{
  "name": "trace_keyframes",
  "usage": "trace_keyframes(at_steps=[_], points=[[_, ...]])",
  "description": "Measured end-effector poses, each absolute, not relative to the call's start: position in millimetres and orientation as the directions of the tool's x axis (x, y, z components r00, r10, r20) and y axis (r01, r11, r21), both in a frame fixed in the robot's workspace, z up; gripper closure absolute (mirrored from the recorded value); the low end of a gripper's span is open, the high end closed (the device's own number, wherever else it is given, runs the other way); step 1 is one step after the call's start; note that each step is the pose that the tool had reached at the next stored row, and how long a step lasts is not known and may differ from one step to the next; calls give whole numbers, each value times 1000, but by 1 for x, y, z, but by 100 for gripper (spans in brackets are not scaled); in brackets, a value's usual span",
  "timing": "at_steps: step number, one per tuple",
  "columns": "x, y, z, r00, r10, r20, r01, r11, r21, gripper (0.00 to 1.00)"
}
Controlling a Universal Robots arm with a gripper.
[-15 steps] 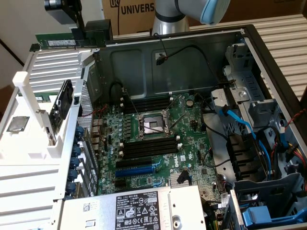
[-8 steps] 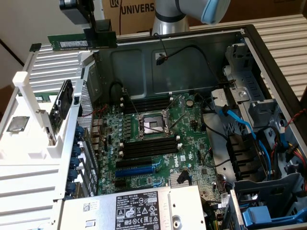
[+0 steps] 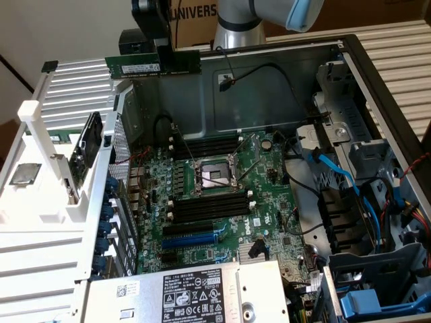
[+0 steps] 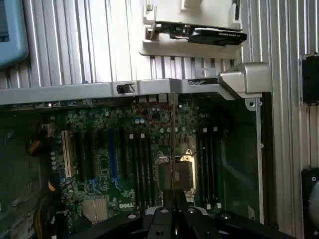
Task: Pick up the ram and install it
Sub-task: 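Pick up the ram and move it above insertion slot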
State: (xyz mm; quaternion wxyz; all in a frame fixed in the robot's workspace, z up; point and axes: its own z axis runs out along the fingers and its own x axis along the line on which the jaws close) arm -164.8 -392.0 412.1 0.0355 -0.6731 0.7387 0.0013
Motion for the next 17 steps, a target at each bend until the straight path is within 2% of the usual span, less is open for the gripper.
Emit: trace_keyframes(at_steps=[11, 17], points=[[-135, -392, 396, -88, -995, -47, -994, 91, -59, 88], [-135, -403, 389, -87, -995, -47, -994, 90, -61, 88]])
